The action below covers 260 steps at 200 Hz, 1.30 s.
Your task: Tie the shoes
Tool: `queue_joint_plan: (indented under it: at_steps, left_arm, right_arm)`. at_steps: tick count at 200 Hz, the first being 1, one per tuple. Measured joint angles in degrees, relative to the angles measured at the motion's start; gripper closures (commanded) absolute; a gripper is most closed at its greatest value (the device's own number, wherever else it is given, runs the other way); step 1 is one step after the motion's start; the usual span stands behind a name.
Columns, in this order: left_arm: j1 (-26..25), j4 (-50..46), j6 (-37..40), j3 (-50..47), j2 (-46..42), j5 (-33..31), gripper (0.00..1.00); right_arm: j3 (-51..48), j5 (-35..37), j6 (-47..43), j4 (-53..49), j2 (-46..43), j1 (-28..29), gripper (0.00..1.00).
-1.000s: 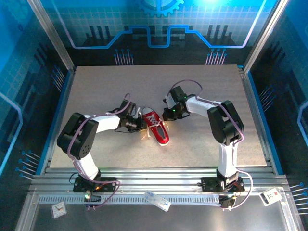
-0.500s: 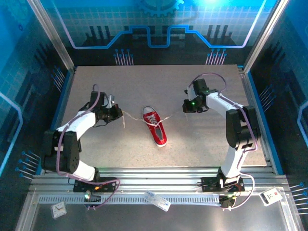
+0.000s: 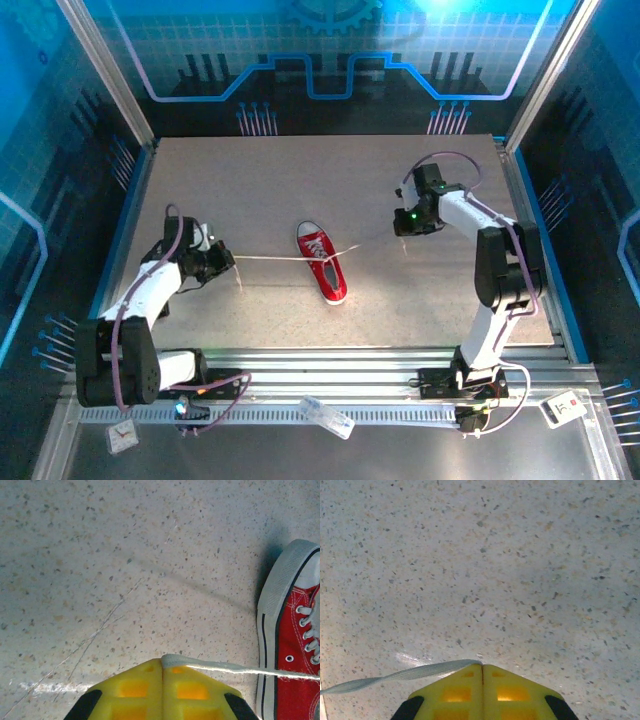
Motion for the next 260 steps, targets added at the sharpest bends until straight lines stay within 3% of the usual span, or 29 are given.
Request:
queue_joint_plan:
  at_steps: [143, 164, 180, 199, 230, 260]
  left_arm:
    - [6.54, -2.75, -0.35, -5.68, -8.87, 4.46, 1.00]
    - [4.57, -1.57, -0.85, -7.41, -8.83, 4.48, 1.00]
    - [-1.27, -1.51, -1.68, -7.93, -8.37, 2.38, 1.00]
    - [-7.48, -1.64, -2.03, -7.93, -6.56, -0.20, 0.89]
    - [-9.62, -2.97, -2.51, -7.30, -4.20, -4.15, 0.64]
    - [-10.49, -6.45, 0.13, -2.03, -3.45, -5.77, 0.60]
  right_arm:
    - [0.09, -1.33, -2.29, -5.22, 2.80, -0.83, 1.00]
    - [0.13, -1.60, -2.95, -4.66, 2.80, -0.52, 0.85]
    - [0.52, -1.51, -3.26, -4.68, 2.84, 0.26, 0.74]
    - [1.22, -1.55, -3.34, -4.35, 2.86, 1.22, 0.62]
    - [1.25, -1.51, -3.06, -3.87, 2.84, 2.05, 0.50]
    - [0.42, -1.55, -2.45, -2.45, 0.98, 2.80, 0.47]
